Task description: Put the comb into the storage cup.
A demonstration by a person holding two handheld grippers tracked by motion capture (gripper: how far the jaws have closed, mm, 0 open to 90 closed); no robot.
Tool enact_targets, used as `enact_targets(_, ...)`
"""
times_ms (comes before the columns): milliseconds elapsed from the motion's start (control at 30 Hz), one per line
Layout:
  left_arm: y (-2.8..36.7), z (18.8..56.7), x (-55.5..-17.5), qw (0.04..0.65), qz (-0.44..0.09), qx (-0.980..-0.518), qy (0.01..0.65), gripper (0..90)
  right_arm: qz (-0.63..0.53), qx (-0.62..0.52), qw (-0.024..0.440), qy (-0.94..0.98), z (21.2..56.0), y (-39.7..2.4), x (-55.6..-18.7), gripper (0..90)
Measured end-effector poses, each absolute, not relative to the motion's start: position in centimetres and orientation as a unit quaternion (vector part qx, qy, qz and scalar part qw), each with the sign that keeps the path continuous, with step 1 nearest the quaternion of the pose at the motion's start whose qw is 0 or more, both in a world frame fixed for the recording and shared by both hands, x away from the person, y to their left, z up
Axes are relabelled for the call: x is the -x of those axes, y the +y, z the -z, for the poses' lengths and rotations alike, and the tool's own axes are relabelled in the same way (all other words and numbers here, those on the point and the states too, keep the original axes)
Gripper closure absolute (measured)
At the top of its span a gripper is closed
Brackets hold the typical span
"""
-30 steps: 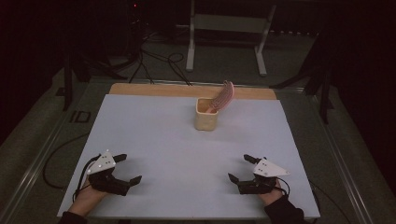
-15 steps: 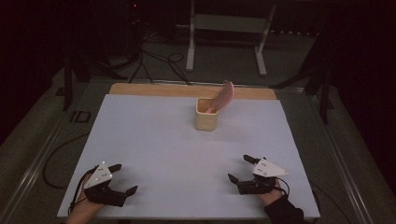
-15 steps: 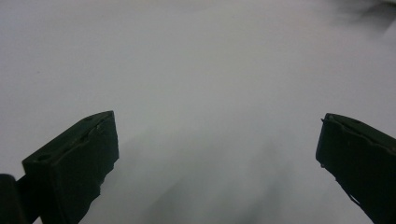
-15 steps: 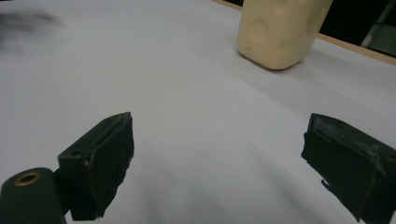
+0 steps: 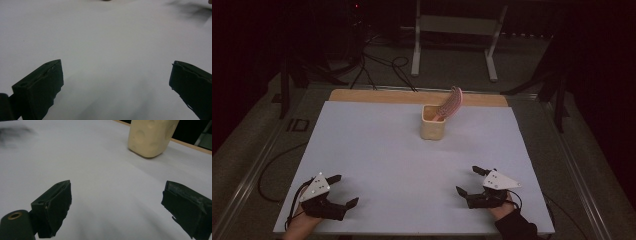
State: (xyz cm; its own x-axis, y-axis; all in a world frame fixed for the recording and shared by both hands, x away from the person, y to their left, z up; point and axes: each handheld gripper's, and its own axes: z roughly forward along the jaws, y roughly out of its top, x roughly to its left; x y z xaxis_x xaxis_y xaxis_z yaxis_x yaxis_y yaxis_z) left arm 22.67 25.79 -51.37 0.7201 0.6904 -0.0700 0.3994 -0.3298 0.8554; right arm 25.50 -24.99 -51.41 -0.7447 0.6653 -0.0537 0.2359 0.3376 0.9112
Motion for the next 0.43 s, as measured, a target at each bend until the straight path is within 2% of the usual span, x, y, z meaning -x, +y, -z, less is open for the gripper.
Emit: enact_targets(433, 25.52, 51.37, -22.62, 0.470, -0.152, -0.804, 0.332, 0.0, -0.498, -0.286, 0.213, 0.791, 51.45, -25.00, -25.51, 8.9)
